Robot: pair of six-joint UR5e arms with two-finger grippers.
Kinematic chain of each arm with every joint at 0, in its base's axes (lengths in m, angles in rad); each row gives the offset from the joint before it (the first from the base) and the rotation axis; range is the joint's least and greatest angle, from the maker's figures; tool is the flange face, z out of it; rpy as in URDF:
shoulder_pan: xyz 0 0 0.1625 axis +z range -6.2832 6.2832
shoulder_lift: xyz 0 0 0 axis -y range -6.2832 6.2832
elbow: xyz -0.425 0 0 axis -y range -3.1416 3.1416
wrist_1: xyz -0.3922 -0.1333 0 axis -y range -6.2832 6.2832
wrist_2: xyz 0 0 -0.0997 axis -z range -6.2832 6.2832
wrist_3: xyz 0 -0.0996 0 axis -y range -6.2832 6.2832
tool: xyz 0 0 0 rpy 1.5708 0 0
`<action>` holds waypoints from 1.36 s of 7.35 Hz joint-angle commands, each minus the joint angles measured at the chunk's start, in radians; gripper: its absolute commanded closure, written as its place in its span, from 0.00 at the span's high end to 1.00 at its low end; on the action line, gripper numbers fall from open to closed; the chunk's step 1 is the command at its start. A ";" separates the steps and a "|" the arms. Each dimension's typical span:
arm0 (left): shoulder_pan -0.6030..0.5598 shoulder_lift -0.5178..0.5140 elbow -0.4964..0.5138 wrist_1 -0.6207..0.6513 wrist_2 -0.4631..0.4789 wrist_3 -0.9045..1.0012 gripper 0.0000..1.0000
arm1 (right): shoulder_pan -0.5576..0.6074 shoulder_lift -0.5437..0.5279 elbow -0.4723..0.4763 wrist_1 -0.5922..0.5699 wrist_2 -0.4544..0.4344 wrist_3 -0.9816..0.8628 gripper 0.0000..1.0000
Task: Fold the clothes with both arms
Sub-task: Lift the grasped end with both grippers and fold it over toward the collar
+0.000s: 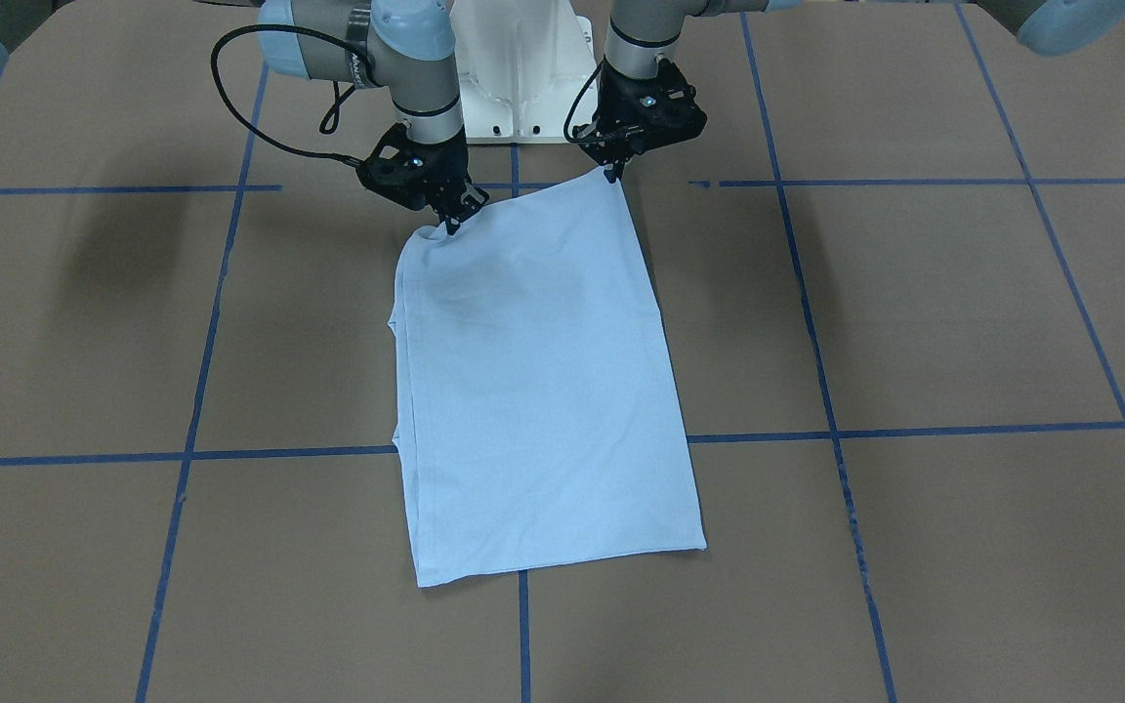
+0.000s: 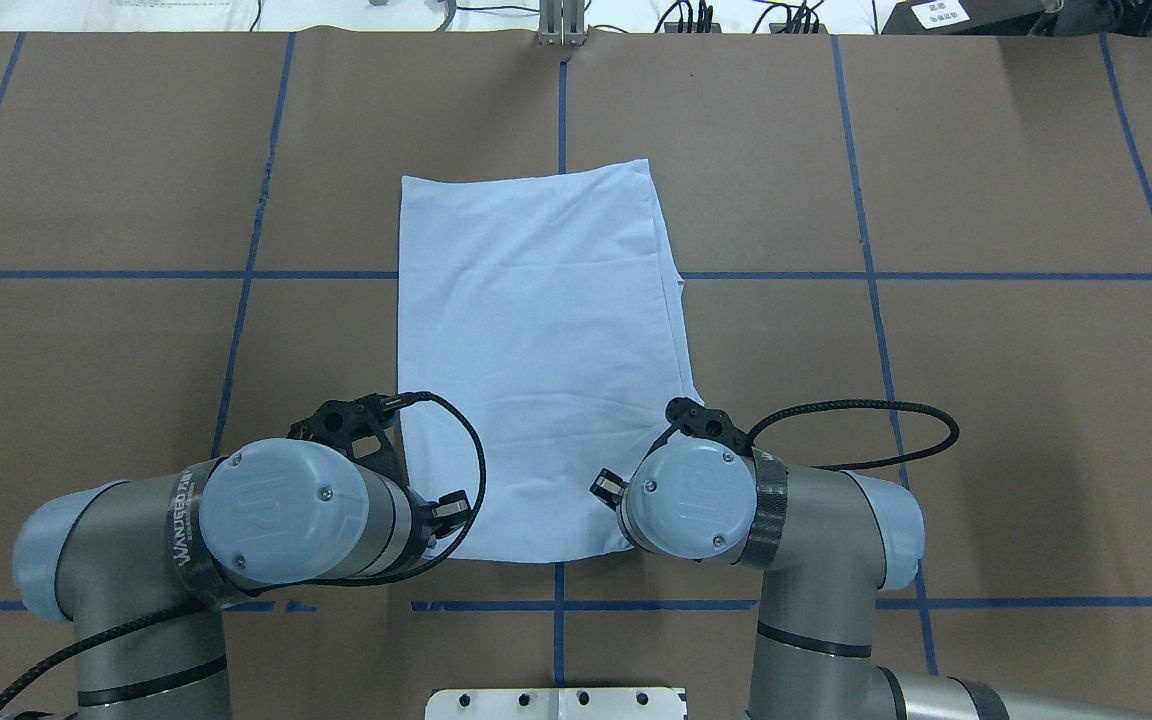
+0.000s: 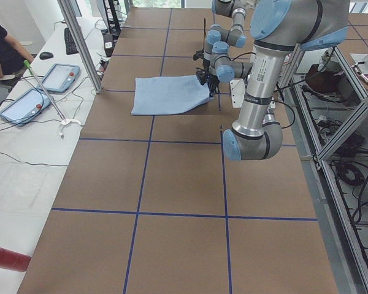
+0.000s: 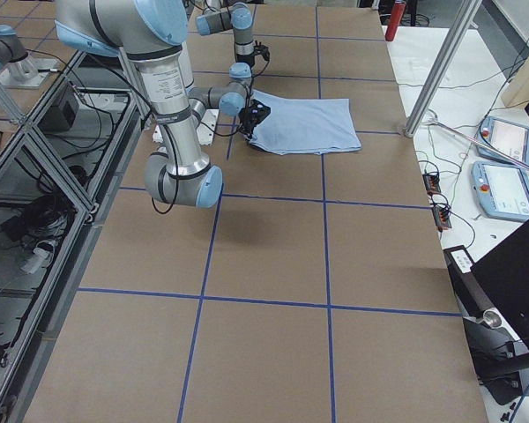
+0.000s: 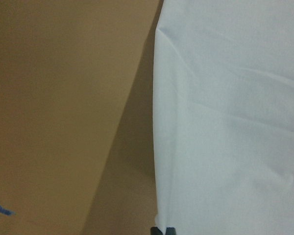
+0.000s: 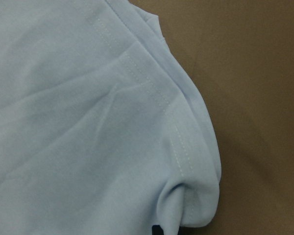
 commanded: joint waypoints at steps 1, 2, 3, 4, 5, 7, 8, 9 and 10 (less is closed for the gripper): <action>-0.002 0.004 -0.011 0.000 0.000 0.000 0.00 | 0.009 -0.020 0.050 0.000 0.011 -0.007 0.00; 0.000 0.008 -0.019 0.000 0.000 0.000 0.00 | 0.004 -0.049 0.112 -0.001 0.021 -0.008 0.00; 0.008 0.011 -0.046 0.002 -0.002 0.000 0.00 | -0.026 -0.058 0.163 -0.003 0.029 -0.005 0.00; 0.047 0.014 -0.081 0.005 0.000 -0.002 0.00 | -0.052 -0.063 0.214 -0.005 0.034 -0.005 0.00; 0.095 0.016 -0.147 0.082 0.000 -0.032 0.00 | -0.085 -0.096 0.286 -0.008 0.061 -0.002 0.00; 0.143 0.017 -0.249 0.183 0.000 -0.067 0.00 | -0.111 -0.124 0.354 -0.014 0.070 -0.001 0.00; 0.143 0.017 -0.243 0.181 -0.002 -0.058 0.00 | -0.109 -0.129 0.345 -0.014 0.070 -0.004 0.00; 0.135 0.011 -0.217 0.176 0.008 -0.051 0.00 | -0.093 -0.123 0.317 -0.014 0.061 -0.011 0.00; 0.086 -0.001 -0.179 0.167 0.008 -0.011 0.00 | -0.038 -0.118 0.255 0.000 0.063 -0.019 0.00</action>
